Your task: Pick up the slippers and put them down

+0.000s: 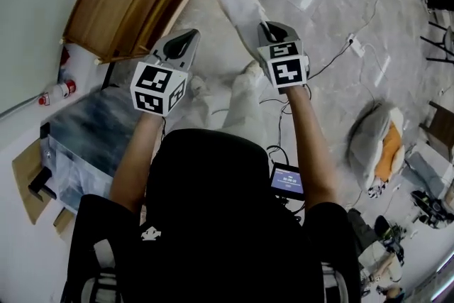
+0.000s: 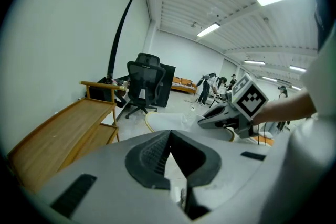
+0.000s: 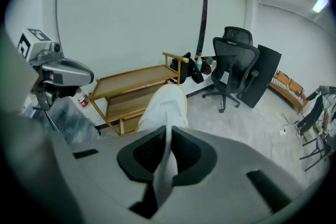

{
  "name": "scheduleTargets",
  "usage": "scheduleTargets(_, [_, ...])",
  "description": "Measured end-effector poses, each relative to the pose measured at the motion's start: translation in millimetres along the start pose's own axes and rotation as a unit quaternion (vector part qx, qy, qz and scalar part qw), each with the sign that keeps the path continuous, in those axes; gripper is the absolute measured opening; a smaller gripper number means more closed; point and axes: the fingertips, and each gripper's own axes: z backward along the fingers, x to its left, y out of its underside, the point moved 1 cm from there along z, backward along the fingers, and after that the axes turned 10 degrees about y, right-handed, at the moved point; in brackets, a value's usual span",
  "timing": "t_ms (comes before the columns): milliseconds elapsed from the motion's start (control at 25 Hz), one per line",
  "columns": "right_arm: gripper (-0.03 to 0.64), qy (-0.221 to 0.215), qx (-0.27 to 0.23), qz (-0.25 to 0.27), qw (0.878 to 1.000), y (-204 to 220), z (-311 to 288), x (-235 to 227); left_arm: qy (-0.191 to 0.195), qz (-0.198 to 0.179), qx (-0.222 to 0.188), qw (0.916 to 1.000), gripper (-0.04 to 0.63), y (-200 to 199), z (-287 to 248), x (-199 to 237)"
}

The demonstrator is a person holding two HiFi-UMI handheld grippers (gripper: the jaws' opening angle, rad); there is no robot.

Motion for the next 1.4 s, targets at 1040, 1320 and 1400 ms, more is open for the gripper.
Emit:
scheduleTargets(1040, [0.015,0.032,0.058,-0.088,0.994,127,-23,-195,0.094,-0.014,0.082,0.9921,0.006,0,-222,-90])
scheduleTargets(1320, [0.015,0.039,0.077,-0.122,0.989,172,-44,-225,0.128,-0.006,0.101,0.9866,0.006,20,-281,-107])
scheduleTargets(1400, [0.015,0.044,0.08,-0.131,0.987,182,-54,-229,0.136,-0.006,0.102,0.9855,0.006,27,-296,-106])
